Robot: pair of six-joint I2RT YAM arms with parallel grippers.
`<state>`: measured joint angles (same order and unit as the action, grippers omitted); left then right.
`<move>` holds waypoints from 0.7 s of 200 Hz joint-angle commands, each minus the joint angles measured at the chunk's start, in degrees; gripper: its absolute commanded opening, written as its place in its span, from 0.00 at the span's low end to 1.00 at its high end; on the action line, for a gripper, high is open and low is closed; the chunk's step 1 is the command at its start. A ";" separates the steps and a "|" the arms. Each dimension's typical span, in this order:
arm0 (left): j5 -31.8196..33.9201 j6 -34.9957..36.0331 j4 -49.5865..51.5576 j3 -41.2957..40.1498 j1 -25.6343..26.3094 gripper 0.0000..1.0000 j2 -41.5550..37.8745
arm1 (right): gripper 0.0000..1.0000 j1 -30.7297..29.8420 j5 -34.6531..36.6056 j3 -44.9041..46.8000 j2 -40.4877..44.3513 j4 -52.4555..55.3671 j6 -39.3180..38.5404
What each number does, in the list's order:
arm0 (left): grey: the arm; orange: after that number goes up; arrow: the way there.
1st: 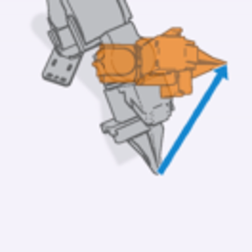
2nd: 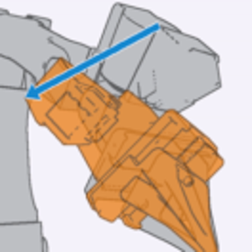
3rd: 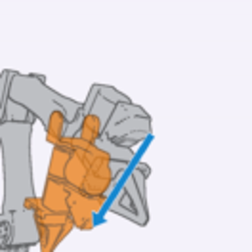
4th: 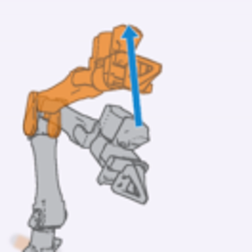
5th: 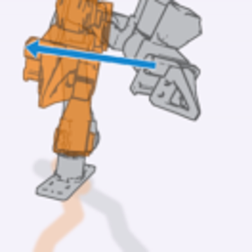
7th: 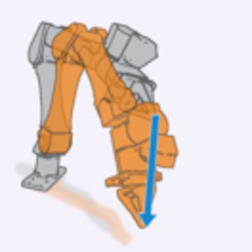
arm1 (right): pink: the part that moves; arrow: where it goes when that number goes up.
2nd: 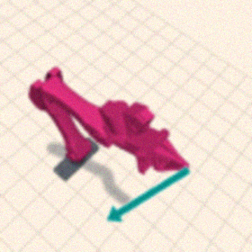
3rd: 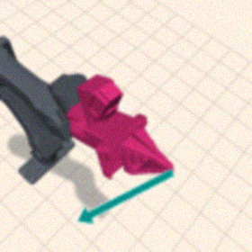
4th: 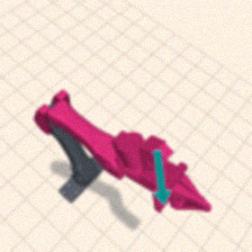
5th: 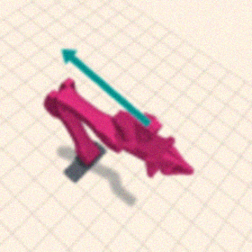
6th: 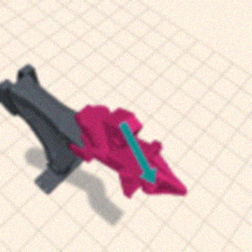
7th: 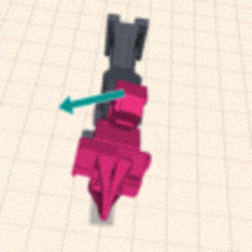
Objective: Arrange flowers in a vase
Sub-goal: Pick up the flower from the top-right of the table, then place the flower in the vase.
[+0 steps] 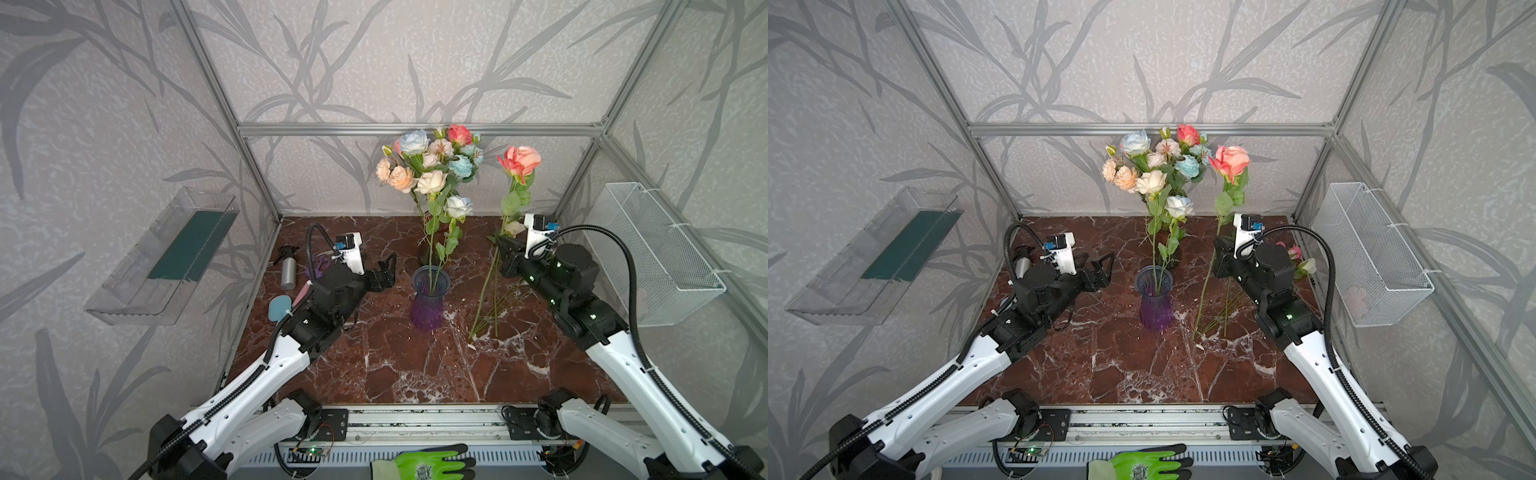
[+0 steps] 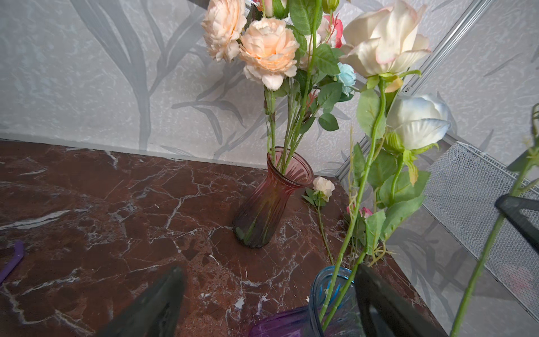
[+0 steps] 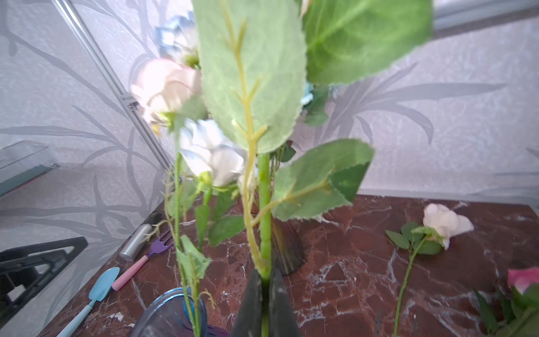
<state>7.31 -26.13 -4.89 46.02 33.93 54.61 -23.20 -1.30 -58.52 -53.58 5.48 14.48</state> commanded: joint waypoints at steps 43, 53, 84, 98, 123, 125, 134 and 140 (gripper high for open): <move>8.01 3.72 0.58 0.05 -3.40 0.93 -4.89 | 0.00 -3.89 1.97 -11.44 -0.62 -2.90 -5.22; 8.61 3.76 0.35 -0.16 -4.05 0.93 -5.42 | 0.00 -4.31 1.71 -13.03 -1.27 -2.89 -5.27; 11.03 3.08 0.66 -0.22 -6.09 0.93 -6.73 | 0.00 -5.36 0.77 -18.61 -4.58 -2.37 -7.28; 12.08 2.82 0.58 -0.49 -7.01 0.93 -7.53 | 0.00 -5.53 0.54 -21.47 -6.31 -1.70 -7.65; 13.44 2.32 0.28 -0.87 -8.83 0.93 -8.54 | 0.00 -6.44 0.36 -25.30 -8.47 -2.87 -7.14; 13.61 2.27 0.35 -0.85 -8.96 0.93 -8.66 | 0.00 -6.53 0.27 -25.61 -8.64 -2.85 -7.02; 14.52 2.15 0.44 -0.93 -9.61 0.93 -9.11 | 0.00 -7.06 -0.01 -26.88 -9.52 -3.34 -6.72; 15.14 1.99 0.39 -1.08 -9.98 0.94 -9.46 | 0.00 -7.55 -0.09 -27.65 -10.25 -3.68 -6.65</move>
<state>18.63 -23.20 -4.56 45.91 25.34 46.72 -29.30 -0.51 -82.52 -62.46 4.27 8.03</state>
